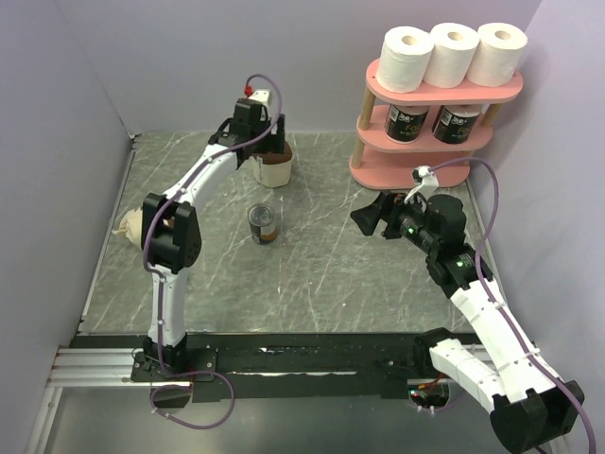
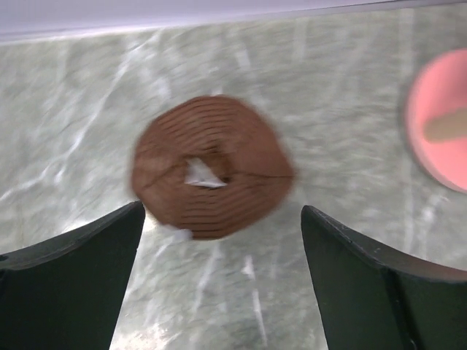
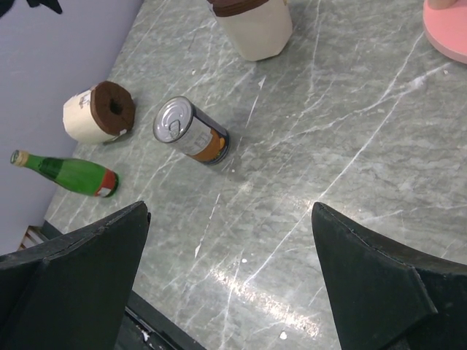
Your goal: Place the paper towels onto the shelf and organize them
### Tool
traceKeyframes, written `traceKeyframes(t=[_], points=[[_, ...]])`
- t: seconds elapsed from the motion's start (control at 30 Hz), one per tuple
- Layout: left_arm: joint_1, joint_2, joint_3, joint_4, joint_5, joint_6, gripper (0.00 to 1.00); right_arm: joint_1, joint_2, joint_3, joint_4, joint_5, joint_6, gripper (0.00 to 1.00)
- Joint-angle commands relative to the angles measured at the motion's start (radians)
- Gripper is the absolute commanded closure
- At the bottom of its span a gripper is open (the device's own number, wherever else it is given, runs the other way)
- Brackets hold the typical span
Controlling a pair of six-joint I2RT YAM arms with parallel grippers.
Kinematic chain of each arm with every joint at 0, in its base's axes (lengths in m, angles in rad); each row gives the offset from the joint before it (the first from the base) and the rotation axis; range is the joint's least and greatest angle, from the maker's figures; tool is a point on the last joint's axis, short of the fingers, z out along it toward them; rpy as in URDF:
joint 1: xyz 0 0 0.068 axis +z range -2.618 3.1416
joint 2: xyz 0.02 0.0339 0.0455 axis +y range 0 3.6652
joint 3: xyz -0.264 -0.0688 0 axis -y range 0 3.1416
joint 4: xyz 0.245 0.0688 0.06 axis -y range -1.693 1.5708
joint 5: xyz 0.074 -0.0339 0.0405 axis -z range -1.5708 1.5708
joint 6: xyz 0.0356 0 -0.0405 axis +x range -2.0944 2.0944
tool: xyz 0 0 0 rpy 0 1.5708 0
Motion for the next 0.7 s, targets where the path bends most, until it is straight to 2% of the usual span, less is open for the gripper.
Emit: traceKeyframes(t=[0.0,0.23,0.67], points=[[-0.056,-0.036,0.086,0.028,0.107,0.107,0.06,0.007,-0.005,0.011,0.012,-0.003,-0.004,0.01],[-0.067,0.064,0.164,0.015,0.12,0.11,0.07,0.007,-0.051,0.015,-0.007,0.012,-0.011,0.0],[-0.067,0.164,0.181,0.034,0.063,0.17,0.08,0.005,-0.086,0.002,-0.013,0.031,-0.008,0.0]])
